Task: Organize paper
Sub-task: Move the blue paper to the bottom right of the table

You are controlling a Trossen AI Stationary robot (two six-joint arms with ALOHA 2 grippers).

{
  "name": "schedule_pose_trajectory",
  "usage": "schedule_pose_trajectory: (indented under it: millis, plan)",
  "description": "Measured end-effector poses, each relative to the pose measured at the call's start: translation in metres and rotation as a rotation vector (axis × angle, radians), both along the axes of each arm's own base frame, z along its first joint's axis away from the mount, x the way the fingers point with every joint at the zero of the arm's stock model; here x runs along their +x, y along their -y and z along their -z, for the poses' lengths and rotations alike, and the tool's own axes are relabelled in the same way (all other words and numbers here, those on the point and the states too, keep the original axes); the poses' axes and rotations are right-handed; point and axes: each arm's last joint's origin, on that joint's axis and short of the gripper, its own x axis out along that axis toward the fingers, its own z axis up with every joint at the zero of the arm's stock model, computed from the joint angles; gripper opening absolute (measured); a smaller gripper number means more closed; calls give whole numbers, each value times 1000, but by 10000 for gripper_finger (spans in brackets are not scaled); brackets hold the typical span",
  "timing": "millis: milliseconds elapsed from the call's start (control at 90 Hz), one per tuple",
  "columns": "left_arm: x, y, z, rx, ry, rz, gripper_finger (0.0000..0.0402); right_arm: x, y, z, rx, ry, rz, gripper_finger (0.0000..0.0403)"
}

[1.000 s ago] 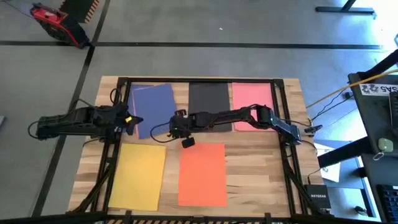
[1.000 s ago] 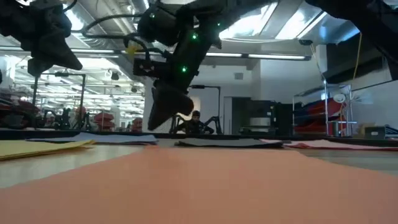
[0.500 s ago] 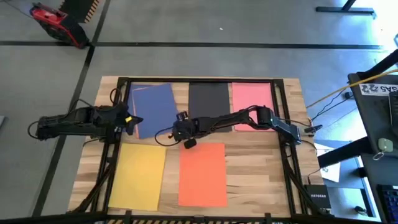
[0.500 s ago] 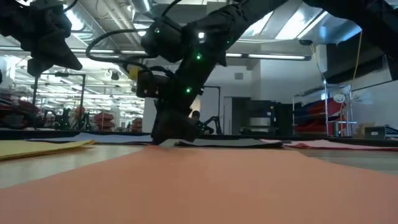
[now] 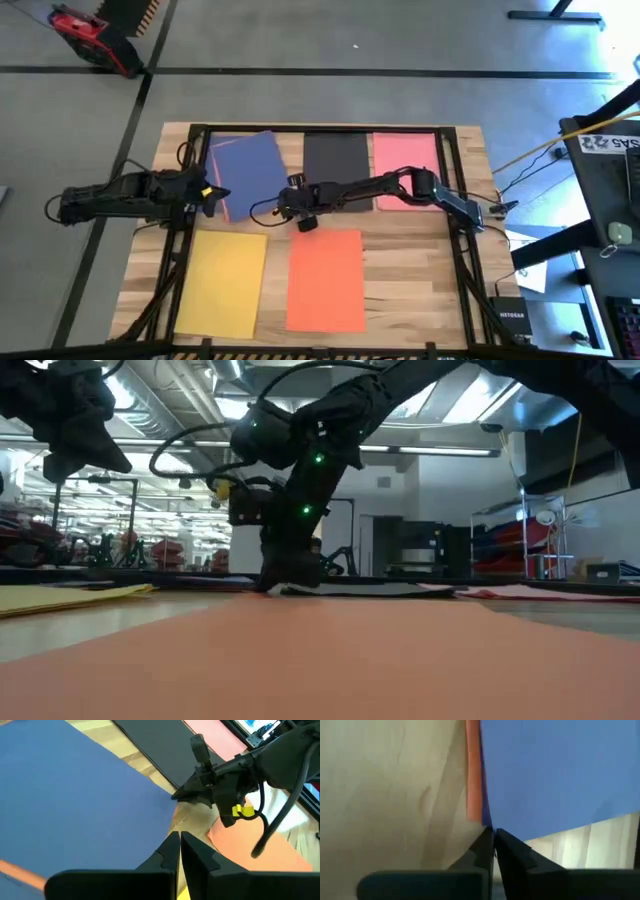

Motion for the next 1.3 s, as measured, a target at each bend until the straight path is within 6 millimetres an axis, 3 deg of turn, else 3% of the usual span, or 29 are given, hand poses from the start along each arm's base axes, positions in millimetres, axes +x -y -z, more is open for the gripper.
schedule_pose_trajectory:
  millis: [144, 467, 578, 722, 1033, 1300]
  plan:
    - [0, 0, 0, 0, 1, 0, 0, 2, 0, -21, 15, -62, -4, 2]
    - [0, 0, 0, 6, -3, 4, 0, 0, 3, -98, 164, -130, -12, 0]
    - [0, 0, 0, 17, -7, 11, 0, -4, 7, -116, 260, -121, 9, 0]
    - [0, 0, 0, 21, -9, 14, 0, -2, 15, -119, 344, -77, 43, 0]
    - [0, 0, 0, 19, -9, 16, 0, 1, 12, -112, 389, -63, 19, 0]
    - [0, 0, 0, 16, -8, 20, 0, -13, 10, -108, 450, -212, 30, 0]
